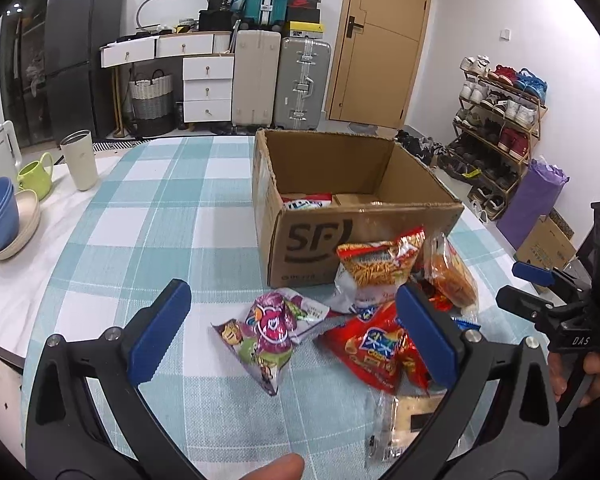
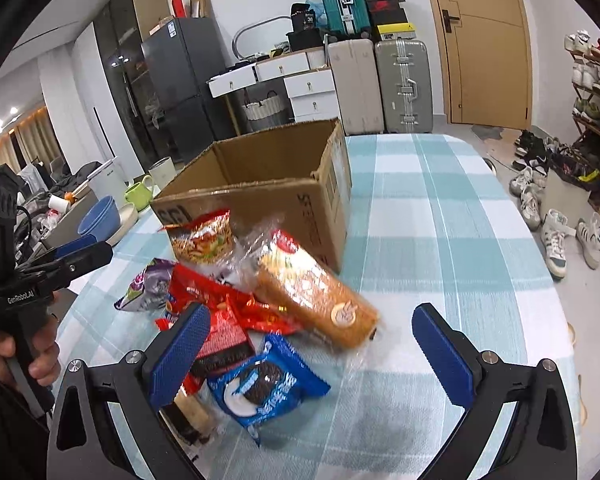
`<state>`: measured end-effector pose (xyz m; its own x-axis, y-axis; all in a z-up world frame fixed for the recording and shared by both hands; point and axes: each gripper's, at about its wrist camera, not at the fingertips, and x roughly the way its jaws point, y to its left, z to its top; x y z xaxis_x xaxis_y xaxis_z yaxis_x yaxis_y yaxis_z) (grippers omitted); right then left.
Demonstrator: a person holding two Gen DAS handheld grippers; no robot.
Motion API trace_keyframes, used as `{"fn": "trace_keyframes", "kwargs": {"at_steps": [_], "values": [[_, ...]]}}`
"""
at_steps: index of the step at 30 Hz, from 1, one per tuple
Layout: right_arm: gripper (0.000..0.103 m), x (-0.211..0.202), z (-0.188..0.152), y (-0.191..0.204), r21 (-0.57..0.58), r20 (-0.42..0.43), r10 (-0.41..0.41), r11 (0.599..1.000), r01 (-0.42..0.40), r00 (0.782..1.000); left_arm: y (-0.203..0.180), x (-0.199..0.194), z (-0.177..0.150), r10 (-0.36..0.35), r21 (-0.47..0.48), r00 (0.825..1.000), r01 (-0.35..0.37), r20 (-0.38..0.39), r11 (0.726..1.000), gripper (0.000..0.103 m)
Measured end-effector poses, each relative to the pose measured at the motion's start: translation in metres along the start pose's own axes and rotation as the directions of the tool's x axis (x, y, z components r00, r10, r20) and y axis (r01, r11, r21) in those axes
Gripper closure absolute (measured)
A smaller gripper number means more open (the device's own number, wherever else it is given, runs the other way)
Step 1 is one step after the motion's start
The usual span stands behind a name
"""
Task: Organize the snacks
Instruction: 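Withdraw both tools from the box back toward the snack pile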
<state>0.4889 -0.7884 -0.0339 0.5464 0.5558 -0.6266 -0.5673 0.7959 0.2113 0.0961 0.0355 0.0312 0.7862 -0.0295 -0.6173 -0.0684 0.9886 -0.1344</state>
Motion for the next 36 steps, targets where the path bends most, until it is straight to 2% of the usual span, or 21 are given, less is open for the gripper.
{"fn": "trace_keyframes", "kwargs": {"at_steps": [3,6,11,22,36], "values": [[0.001,0.002,-0.003,0.0,0.001,-0.025,-0.018,1.0,0.018,1.0,-0.001,-0.005,-0.003,0.02,0.0,1.0,-0.02,0.006,1.0,0.001],[0.001,0.007,-0.004,0.0,0.002,-0.066,-0.03,1.0,0.03,0.997,-0.001,-0.007,-0.006,0.01,-0.008,1.0,-0.01,0.002,1.0,0.001],[0.001,0.014,-0.007,0.002,0.009,-0.104,-0.02,1.0,0.021,0.994,-0.002,-0.001,-0.007,0.018,0.008,1.0,-0.018,-0.01,1.0,0.001],[0.001,0.038,-0.021,0.016,-0.045,-0.197,-0.009,0.999,0.0,0.98,0.009,0.023,-0.017,0.027,-0.009,0.994,-0.028,-0.106,1.0,0.001],[0.001,0.055,-0.037,0.032,-0.134,-0.27,-0.022,0.991,-0.015,0.963,0.008,0.043,-0.027,0.034,0.013,0.988,-0.033,-0.152,0.999,0.001]]}}
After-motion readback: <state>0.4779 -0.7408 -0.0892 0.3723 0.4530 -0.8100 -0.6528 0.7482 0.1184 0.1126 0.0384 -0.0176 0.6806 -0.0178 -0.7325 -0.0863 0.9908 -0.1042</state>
